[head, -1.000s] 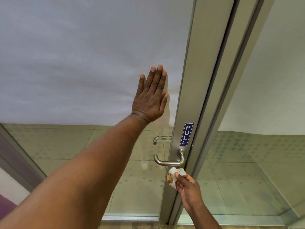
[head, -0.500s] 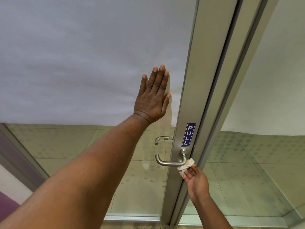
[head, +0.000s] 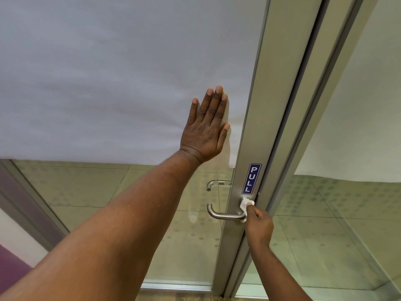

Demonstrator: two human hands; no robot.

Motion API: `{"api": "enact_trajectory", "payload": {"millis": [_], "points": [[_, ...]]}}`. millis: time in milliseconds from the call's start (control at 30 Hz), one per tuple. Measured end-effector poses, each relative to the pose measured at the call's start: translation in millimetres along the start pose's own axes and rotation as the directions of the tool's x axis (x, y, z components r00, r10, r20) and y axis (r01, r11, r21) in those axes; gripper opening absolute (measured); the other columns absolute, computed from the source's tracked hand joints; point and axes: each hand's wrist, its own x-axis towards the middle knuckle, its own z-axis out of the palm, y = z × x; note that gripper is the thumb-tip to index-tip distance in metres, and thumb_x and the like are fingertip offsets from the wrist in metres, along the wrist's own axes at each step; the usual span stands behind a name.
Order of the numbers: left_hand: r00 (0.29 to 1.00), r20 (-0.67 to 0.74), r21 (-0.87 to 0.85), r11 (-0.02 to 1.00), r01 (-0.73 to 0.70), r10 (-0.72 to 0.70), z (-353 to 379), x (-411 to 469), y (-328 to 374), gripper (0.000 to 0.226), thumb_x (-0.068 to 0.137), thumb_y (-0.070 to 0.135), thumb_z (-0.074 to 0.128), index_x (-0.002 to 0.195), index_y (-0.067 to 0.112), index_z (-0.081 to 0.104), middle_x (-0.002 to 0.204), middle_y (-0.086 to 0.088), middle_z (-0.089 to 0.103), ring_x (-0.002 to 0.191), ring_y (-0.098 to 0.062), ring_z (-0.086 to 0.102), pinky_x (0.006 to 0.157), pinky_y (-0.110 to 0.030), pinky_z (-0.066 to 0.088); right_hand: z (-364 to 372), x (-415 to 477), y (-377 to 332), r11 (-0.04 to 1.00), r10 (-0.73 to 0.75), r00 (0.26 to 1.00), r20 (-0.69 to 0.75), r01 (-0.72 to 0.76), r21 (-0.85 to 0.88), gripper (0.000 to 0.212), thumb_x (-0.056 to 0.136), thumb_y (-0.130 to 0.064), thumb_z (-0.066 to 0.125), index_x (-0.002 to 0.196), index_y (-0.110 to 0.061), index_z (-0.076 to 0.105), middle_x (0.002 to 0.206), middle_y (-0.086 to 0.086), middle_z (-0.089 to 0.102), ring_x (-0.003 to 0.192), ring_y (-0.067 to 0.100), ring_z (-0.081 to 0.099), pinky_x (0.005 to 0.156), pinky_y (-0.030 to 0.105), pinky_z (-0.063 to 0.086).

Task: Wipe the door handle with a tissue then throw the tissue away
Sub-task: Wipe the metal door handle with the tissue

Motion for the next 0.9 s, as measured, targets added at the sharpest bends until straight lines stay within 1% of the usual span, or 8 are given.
{"api": "enact_trajectory", "payload": {"millis": [133,233,367,500,567,633,733,900], "points": [[1.0,0.003,0.002,1.0,0.001,-0.001,0,0,1,0.07,0.105,0.038,0.033,0.163,0.005,0.011,0.169,-0.016,0.01,0.157,-0.022,-0.008,0.128,-0.046,-0.008,0,0,-1,0.985,-0.082,0.997,0.007,0.082,-0.15,0.009,0.087,-0.021,0.074,0.08,-0.02,0.079,0.085,0.005,0.066,0.073,0.018,0.064,0.064,0.027,0.041],[1.0,0.006,0.0,1.0,0.001,-0.001,0,0,0,0.07,0.105,0.038,0.035,0.163,0.005,0.012,0.169,-0.017,0.011,0.158,-0.024,-0.005,0.128,-0.046,-0.008,4,4,-3,0.99,0.052,0.998,-0.039,-0.057,-0.126,0.005,0.081,-0.026,0.081,0.079,-0.022,0.08,0.075,-0.002,0.074,0.067,0.015,0.068,0.057,0.024,0.043],[1.0,0.009,-0.007,1.0,-0.007,0.007,0,1,1,0.07,0.105,0.037,0.035,0.162,0.005,0.013,0.169,-0.017,0.013,0.158,-0.033,0.007,0.128,-0.046,-0.008,8,13,-4,0.952,0.3,0.952,-0.053,-0.296,0.08,0.013,0.071,-0.027,0.089,0.073,-0.02,0.079,0.061,-0.003,0.074,0.062,0.021,0.071,0.059,0.031,0.057],[1.0,-0.003,-0.012,1.0,-0.001,0.001,0,1,1,0.07,0.105,0.037,0.034,0.162,0.005,0.012,0.169,-0.017,0.013,0.16,-0.027,-0.001,0.128,-0.045,-0.009,8,15,-11,0.761,0.519,0.853,0.057,-0.491,0.424,0.015,0.07,0.0,0.086,0.079,0.001,0.074,0.065,0.012,0.076,0.054,0.022,0.073,0.052,0.031,0.059],[1.0,-0.006,-0.012,1.0,-0.001,0.001,0,0,1,0.07,0.105,0.037,0.034,0.162,0.005,0.011,0.169,-0.017,0.012,0.157,-0.022,-0.005,0.128,-0.046,-0.008,7,13,-15,0.57,0.594,0.785,0.178,-0.566,0.596,0.022,0.073,0.008,0.08,0.094,0.008,0.072,0.081,0.02,0.077,0.068,0.027,0.076,0.068,0.043,0.064],[1.0,-0.005,-0.012,1.0,-0.003,0.003,0,0,1,0.07,0.105,0.037,0.035,0.162,0.005,0.011,0.169,-0.017,0.012,0.158,-0.024,-0.004,0.128,-0.046,-0.008,3,14,-16,0.489,0.625,0.729,0.277,-0.643,0.589,0.024,0.082,0.001,0.076,0.105,0.006,0.071,0.094,0.02,0.076,0.085,0.029,0.074,0.085,0.046,0.061],[1.0,-0.006,-0.013,1.0,-0.009,0.009,2,0,1,0.071,0.105,0.037,0.034,0.163,0.005,0.008,0.17,-0.017,0.012,0.16,-0.029,0.0,0.129,-0.046,-0.007,-4,10,-12,0.472,0.593,0.674,0.441,-0.734,0.488,0.017,0.093,-0.017,0.068,0.104,-0.005,0.071,0.086,0.014,0.079,0.083,0.021,0.069,0.079,0.037,0.054],[1.0,-0.005,-0.01,1.0,-0.002,0.002,3,0,0,0.073,0.105,0.038,0.033,0.163,0.005,0.003,0.17,-0.016,0.009,0.157,-0.022,-0.013,0.129,-0.047,-0.007,-6,-3,0,0.371,0.567,0.653,0.501,-0.746,0.552,0.02,0.093,-0.021,0.067,0.105,-0.007,0.072,0.096,0.013,0.079,0.091,0.024,0.071,0.087,0.04,0.056]]}}
